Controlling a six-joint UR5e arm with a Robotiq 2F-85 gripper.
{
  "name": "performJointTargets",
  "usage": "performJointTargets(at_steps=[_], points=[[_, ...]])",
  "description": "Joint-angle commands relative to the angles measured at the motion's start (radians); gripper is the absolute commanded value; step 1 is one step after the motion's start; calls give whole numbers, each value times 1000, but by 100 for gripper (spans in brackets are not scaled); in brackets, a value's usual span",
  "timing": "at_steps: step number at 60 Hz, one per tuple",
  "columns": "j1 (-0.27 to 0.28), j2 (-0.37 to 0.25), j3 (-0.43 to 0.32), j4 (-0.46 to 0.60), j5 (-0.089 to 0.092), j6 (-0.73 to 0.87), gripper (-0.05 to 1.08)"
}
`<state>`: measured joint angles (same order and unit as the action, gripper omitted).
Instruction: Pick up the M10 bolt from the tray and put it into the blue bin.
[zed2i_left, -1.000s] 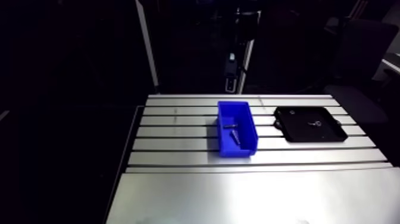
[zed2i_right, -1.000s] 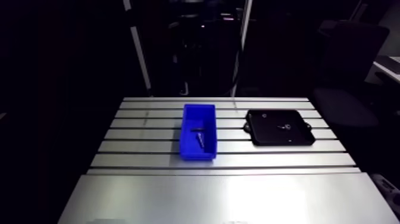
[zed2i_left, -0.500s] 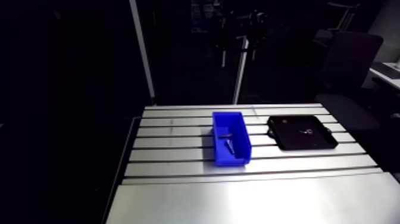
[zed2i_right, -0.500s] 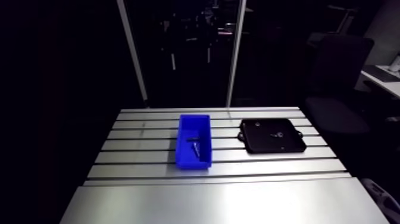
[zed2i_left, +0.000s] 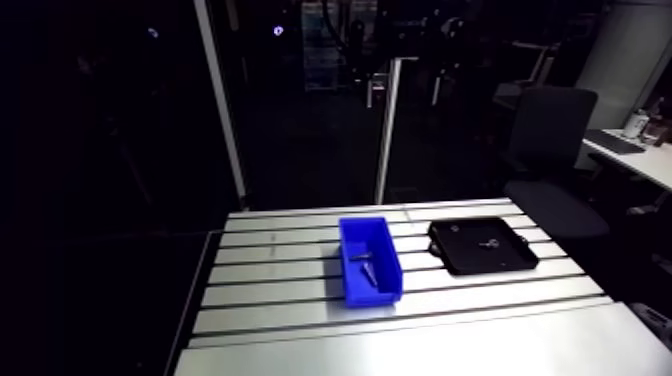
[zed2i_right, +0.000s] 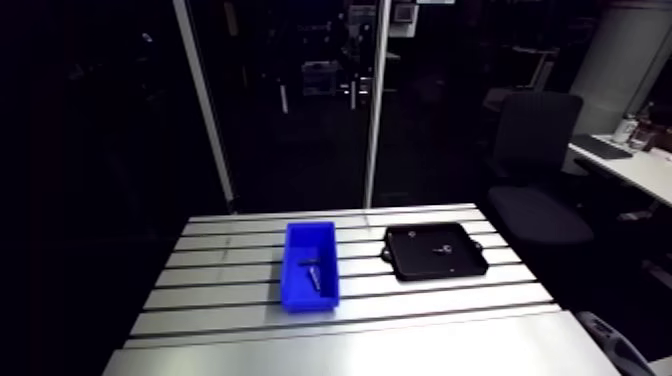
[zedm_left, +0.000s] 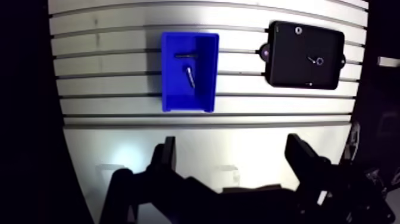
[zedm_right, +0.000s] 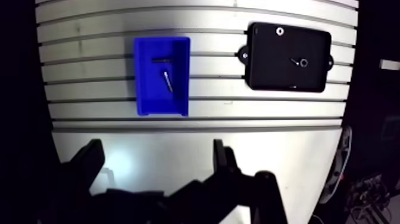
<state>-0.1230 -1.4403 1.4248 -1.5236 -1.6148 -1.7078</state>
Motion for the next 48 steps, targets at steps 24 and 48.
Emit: performJointTargets(at_steps=[24,48], points=[[-55,-10,-6,6,9,24,0],[-55,-13,-7,4,9,46,0]])
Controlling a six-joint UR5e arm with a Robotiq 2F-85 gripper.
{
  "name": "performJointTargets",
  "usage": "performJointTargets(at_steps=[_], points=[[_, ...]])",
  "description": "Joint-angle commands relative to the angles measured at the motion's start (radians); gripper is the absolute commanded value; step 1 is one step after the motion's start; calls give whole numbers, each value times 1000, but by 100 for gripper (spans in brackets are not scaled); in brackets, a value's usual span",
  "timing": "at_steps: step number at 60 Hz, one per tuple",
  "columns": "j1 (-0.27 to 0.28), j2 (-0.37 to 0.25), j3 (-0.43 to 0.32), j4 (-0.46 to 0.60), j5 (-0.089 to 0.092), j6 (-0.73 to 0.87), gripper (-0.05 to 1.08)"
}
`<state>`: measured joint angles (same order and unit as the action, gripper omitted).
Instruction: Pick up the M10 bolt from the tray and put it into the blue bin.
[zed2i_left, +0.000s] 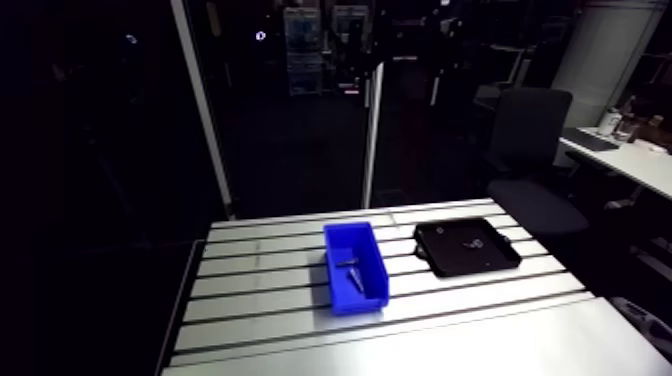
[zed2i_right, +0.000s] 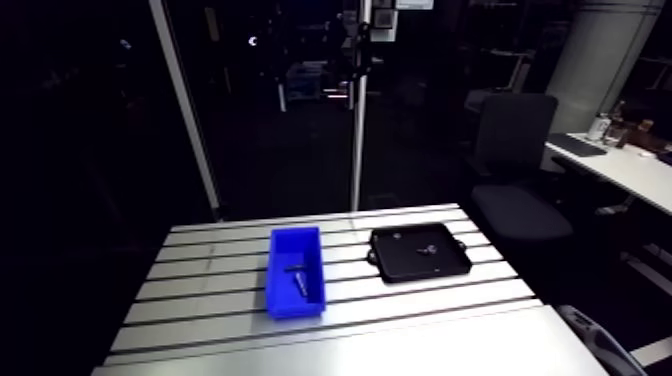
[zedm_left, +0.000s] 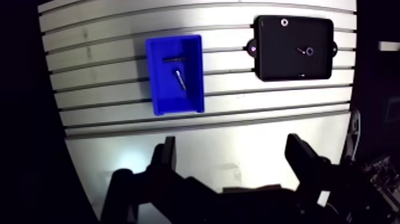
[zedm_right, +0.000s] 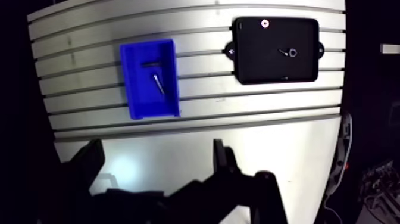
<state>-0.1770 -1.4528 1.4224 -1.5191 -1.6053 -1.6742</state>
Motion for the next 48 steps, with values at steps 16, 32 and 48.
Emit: performJointTargets(at_steps=[16,32,48], points=[[-1,-1,0,-2,0,15,0],[-2,-1,6,-2,2,15,0],[-5,-1,6,-3,2,27,0]])
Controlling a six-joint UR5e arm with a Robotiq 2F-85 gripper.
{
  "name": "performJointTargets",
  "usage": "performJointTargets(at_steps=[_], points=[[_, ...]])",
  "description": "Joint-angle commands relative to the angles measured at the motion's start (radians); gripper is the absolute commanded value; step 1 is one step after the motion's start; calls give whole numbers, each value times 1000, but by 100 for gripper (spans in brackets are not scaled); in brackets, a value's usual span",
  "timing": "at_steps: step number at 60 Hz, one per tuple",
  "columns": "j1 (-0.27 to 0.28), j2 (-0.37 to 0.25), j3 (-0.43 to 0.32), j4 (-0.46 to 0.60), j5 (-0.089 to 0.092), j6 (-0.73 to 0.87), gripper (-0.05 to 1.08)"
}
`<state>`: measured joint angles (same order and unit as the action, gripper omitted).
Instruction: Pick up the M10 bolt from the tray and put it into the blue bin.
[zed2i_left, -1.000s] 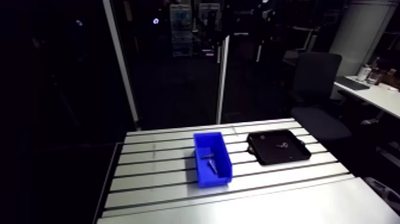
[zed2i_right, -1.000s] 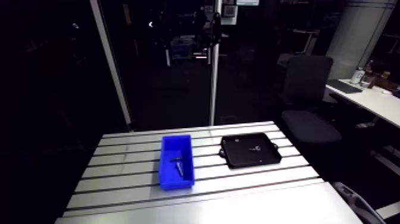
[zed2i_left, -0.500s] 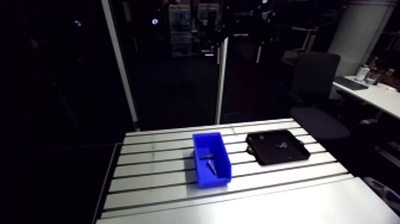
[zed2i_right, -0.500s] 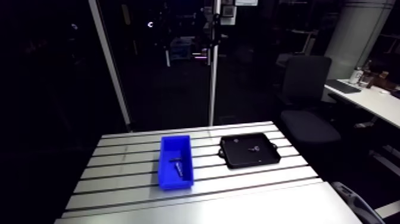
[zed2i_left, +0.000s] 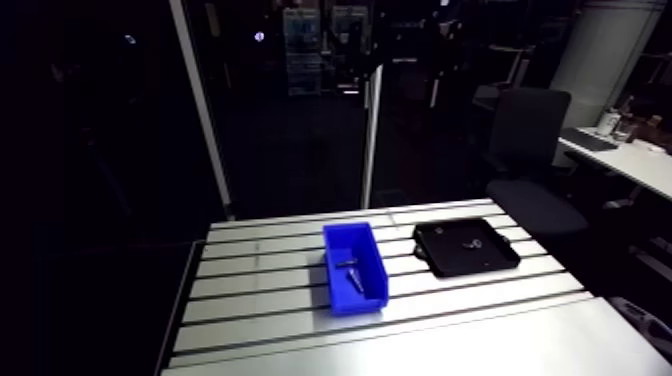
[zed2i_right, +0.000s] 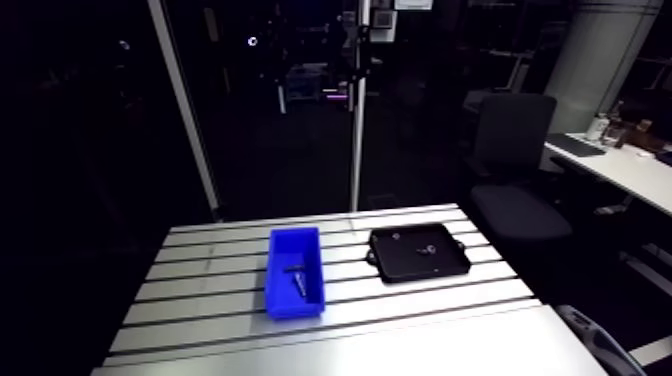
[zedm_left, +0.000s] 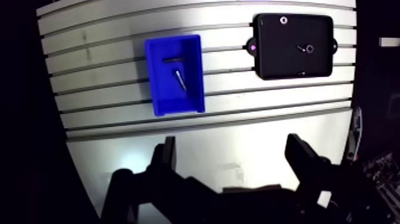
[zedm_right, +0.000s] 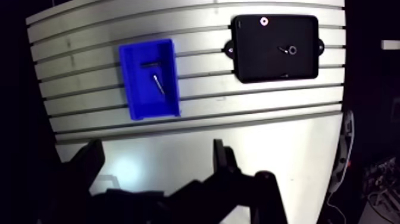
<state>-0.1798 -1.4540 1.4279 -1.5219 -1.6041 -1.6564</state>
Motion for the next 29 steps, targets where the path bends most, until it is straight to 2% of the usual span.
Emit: performJointTargets(at_steps=[1,29], points=[[-3,1,1,-1,0,11,0],[-3,11,-5,-5,0,14,0]])
